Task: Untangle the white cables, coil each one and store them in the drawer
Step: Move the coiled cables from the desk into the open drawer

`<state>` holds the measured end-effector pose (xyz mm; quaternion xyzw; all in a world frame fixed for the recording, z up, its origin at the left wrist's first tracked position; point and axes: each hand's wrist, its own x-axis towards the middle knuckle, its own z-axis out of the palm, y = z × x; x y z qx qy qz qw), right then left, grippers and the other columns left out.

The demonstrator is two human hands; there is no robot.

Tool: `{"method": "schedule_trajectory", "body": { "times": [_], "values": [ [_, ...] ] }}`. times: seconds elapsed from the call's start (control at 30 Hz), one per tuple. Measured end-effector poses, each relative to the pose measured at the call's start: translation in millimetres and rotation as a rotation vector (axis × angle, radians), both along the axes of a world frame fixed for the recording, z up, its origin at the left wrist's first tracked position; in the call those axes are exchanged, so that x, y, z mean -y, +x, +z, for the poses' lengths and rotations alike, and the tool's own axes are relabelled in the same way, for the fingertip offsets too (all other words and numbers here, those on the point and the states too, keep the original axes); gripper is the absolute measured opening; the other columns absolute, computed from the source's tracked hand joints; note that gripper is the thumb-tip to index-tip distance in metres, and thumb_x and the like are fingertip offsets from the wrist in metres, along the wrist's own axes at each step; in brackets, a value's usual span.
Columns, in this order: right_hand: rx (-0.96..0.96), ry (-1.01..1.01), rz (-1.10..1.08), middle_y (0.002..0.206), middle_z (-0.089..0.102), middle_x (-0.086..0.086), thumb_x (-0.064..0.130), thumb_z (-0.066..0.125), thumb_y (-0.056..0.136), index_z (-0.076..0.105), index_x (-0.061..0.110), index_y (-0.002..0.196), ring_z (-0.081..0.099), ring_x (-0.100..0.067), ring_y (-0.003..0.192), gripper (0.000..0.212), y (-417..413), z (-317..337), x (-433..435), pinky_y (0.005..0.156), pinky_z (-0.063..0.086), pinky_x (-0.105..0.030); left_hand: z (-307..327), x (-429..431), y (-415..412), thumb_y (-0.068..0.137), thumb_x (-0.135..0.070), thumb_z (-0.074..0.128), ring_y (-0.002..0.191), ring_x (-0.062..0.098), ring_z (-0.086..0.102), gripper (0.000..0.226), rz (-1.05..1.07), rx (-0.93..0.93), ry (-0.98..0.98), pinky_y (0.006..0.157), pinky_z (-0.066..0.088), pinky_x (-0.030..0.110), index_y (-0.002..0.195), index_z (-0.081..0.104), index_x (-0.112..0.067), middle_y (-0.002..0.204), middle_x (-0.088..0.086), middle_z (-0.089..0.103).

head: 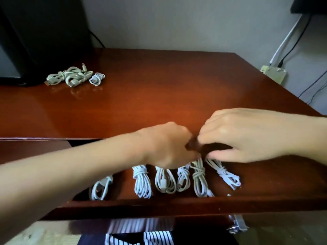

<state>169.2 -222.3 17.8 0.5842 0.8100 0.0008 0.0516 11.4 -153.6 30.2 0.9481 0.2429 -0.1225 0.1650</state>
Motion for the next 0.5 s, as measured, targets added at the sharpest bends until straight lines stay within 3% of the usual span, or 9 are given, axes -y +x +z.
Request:
{"method": "schedule_trajectory", "body": {
  "times": [0.1,0.2,0.27,0.4,0.5],
  "values": [
    [0.029,0.081,-0.024,0.084,0.063,0.014,0.041,0.057,0.086,0.063,0.039,0.097,0.059,-0.013,0.074,0.014,-15.8,23.1,-31.2,0.066,0.046,-0.028,23.1,-30.7,-24.8,0.095,-0.044,0.047,0.074,0.005,0.063,0.028,0.075,0.059,0.036,0.081,0.051,0.025,0.109,0.067,-0.029,0.099,-0.008,0.071],
    [0.022,0.155,0.074,0.087,0.064,0.008,0.04,0.052,0.09,0.064,0.036,0.098,0.061,-0.02,0.079,0.015,-35.6,38.6,-71.3,0.067,0.047,-0.031,33.2,-69.6,-51.2,0.095,-0.034,0.052,0.053,0.009,0.063,0.023,0.248,0.163,-0.083,0.051,0.051,0.02,0.094,0.071,-0.021,0.081,-0.005,0.073],
    [0.068,0.175,0.145,0.094,0.065,0.006,0.039,0.05,0.092,0.063,0.033,0.102,0.062,-0.021,0.088,0.018,-50.7,45.0,-102.0,0.07,0.047,-0.031,33.7,-99.4,-69.8,0.095,-0.032,0.053,0.053,0.009,0.063,0.022,0.362,0.219,-0.067,0.042,0.045,0.017,0.089,0.07,-0.021,0.078,-0.006,0.072],
    [0.159,0.206,0.219,0.106,0.063,0.004,0.038,0.047,0.095,0.06,0.029,0.107,0.058,-0.018,0.098,0.02,-75.9,41.9,-163.6,0.071,0.042,-0.029,29.7,-156.2,-105.5,0.094,-0.034,0.054,0.071,0.024,0.07,0.023,0.539,0.306,0.061,0.051,0.05,0.023,0.092,0.071,-0.018,0.084,0.004,0.073],
    [0.135,0.227,0.157,0.109,0.06,0.0,0.038,0.047,0.095,0.061,0.028,0.107,0.057,-0.023,0.1,0.02,-91.2,33.8,-204.3,0.071,0.04,-0.031,29.3,-188.9,-123.8,0.093,-0.028,0.056,0.071,0.018,0.063,0.02,0.624,0.414,0.145,0.056,0.046,0.022,0.1,0.07,-0.016,0.083,0.0,0.068]
  ]
}}
